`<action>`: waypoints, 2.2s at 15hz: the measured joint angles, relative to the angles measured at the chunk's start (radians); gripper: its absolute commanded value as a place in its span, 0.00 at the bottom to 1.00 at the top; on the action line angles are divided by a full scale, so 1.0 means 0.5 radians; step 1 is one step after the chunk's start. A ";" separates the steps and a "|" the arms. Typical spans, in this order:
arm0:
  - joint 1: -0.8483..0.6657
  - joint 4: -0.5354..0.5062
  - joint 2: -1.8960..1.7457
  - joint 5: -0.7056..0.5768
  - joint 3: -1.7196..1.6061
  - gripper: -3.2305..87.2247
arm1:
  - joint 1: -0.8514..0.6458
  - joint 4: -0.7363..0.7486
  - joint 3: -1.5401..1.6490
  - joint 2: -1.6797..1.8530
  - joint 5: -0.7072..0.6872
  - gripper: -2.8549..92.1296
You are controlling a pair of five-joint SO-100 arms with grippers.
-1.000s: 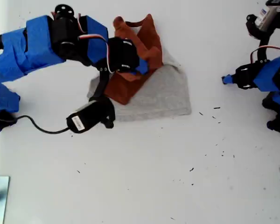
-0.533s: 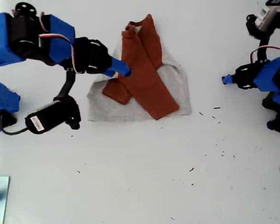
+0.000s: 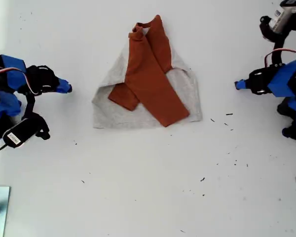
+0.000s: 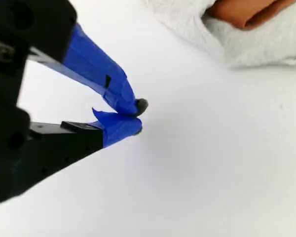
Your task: Fold t shirt
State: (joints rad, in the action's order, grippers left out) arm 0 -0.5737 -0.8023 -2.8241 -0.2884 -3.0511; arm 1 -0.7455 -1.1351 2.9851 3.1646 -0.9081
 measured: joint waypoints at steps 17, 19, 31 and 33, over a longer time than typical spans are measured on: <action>0.927 -0.779 2.187 0.512 2.206 0.33 | 0.997 -0.184 -2.230 -2.626 0.632 0.36; 0.930 -0.681 2.221 0.512 2.074 0.28 | 1.028 -0.018 -2.148 -2.838 0.678 0.33; 0.991 -0.374 2.372 0.365 2.191 0.03 | 1.319 -0.018 -2.212 -2.838 0.865 0.06; 1.298 -0.414 2.295 0.460 2.347 0.03 | 1.574 -0.276 -2.249 -2.540 0.991 0.06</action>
State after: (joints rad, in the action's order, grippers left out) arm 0 0.0752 -1.0094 -1.6766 -0.0583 -1.8776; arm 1 0.0414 -1.2732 1.8607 1.8945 -0.4126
